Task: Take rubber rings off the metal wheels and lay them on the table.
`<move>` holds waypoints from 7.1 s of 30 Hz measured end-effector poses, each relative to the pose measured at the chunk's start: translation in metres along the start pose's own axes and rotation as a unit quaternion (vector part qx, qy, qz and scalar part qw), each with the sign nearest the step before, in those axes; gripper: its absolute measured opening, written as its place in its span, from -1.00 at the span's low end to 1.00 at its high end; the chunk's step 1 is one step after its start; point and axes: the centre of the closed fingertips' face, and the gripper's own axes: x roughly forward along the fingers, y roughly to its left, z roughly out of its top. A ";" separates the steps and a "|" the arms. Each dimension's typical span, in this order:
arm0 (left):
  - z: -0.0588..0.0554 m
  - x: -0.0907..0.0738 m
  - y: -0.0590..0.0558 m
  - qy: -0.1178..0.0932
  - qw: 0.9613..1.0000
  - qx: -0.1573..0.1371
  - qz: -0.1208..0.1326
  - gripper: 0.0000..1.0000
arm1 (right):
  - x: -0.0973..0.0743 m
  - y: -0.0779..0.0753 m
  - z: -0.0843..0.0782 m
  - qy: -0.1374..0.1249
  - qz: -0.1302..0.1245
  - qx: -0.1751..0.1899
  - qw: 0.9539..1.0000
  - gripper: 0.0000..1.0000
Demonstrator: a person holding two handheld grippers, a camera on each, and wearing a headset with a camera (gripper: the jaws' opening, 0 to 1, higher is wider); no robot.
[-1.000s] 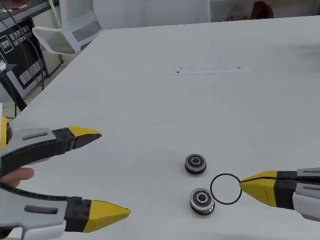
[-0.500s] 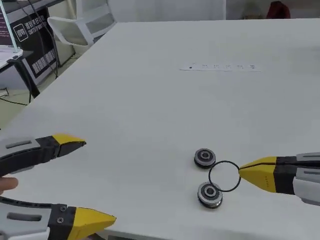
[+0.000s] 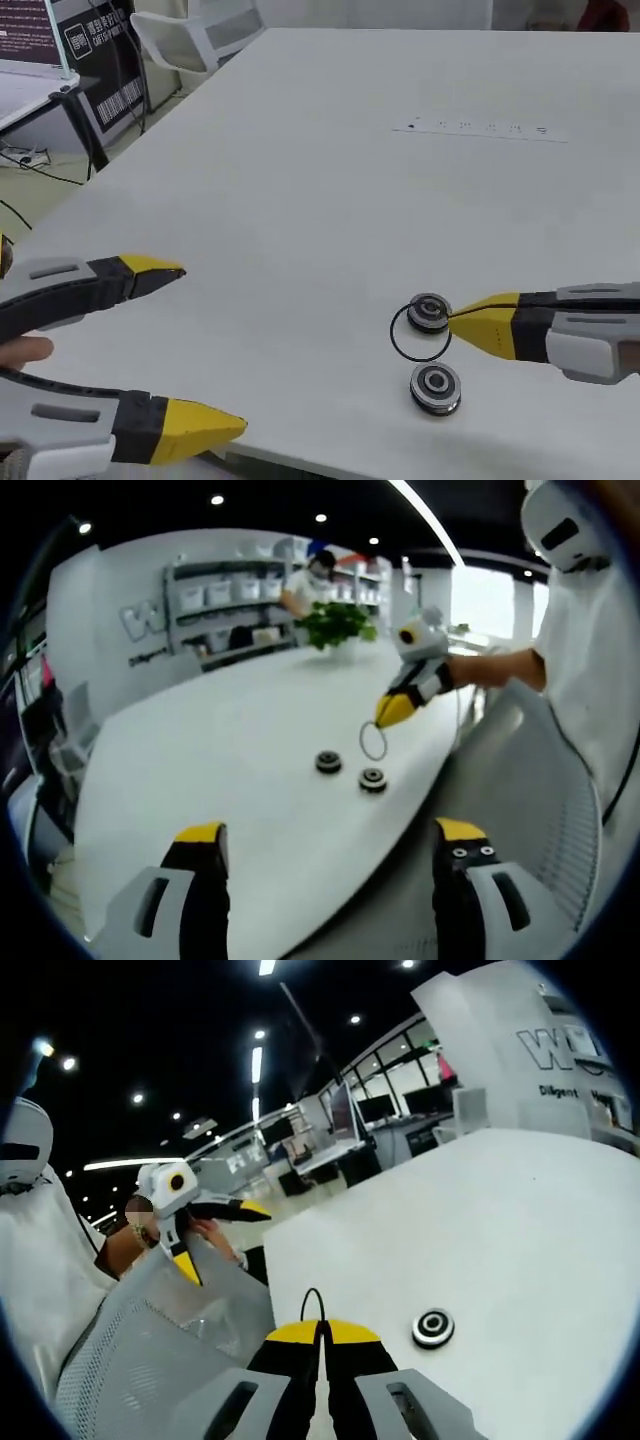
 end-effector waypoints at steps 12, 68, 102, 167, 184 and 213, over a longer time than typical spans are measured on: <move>-0.001 -0.003 -0.001 0.014 1.000 0.006 0.004 0.71 | 0.043 0.002 -0.019 0.055 0.048 0.006 0.997 -1.00; 0.008 0.001 -0.004 0.044 0.998 0.042 -0.011 0.71 | 0.023 -0.040 -0.039 0.098 -0.032 -0.028 0.994 -0.71; 0.049 0.078 -0.030 0.041 0.981 0.132 -0.135 0.54 | -0.014 -0.037 -0.080 0.065 -0.064 -0.010 0.996 -0.59; -0.010 0.181 -0.065 0.055 0.957 0.140 -0.250 -0.73 | 0.013 -0.044 -0.091 0.091 -0.066 -0.084 0.990 -0.57; -0.010 0.176 -0.063 0.056 0.956 0.147 -0.248 -0.72 | 0.010 -0.043 -0.093 0.098 -0.073 -0.118 0.986 -0.72; -0.012 0.181 -0.063 0.039 0.956 0.158 -0.245 -0.72 | 0.007 -0.049 -0.092 0.085 -0.091 -0.099 0.987 -1.00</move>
